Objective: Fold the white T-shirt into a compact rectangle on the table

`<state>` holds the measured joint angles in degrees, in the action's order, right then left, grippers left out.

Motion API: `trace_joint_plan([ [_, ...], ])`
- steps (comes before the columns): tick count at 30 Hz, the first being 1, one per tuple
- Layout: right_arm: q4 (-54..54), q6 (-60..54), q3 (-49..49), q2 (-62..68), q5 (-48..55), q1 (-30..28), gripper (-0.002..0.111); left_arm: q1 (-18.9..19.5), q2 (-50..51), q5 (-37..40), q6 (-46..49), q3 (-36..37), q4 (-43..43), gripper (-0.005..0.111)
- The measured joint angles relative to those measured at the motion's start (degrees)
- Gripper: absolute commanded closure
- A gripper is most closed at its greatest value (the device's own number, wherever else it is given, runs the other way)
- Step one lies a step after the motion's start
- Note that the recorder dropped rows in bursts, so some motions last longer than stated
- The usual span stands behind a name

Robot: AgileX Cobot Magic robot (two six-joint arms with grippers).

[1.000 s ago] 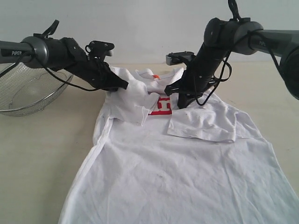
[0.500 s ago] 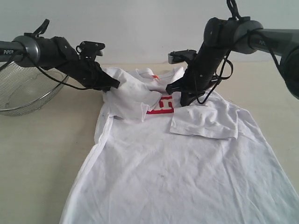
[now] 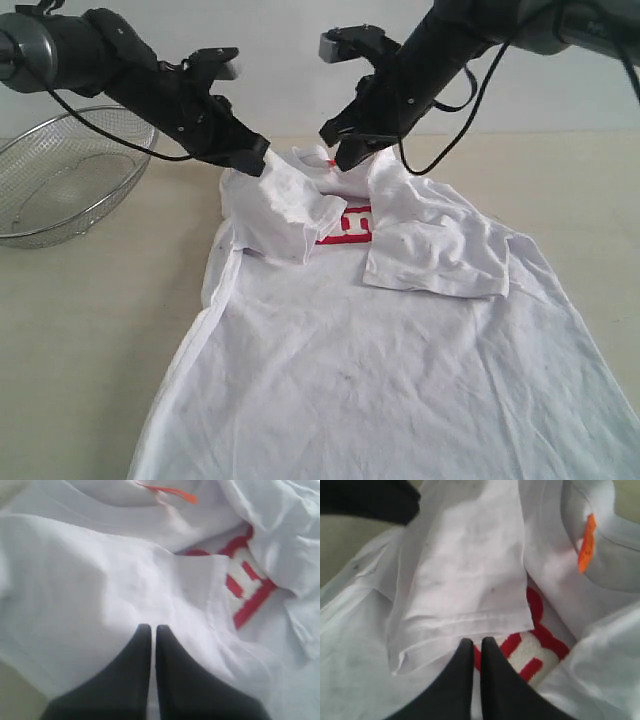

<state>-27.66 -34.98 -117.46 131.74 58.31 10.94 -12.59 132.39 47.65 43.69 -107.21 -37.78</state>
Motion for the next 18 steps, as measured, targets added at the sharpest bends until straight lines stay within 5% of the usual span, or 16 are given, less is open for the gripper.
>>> trace_joint_plan([
  [9, -0.65, -0.55, 0.0, 7.07, -4.88, 1.67, 0.108, -3.32, 0.0, 4.35, -2.18, 5.71, 1.19, 0.102],
  [18, -3.98, -2.01, 0.12, 10.16, -9.93, 1.67, 0.108, -3.32, -0.03, -0.84, -2.67, 13.88, 1.9, 0.102],
])
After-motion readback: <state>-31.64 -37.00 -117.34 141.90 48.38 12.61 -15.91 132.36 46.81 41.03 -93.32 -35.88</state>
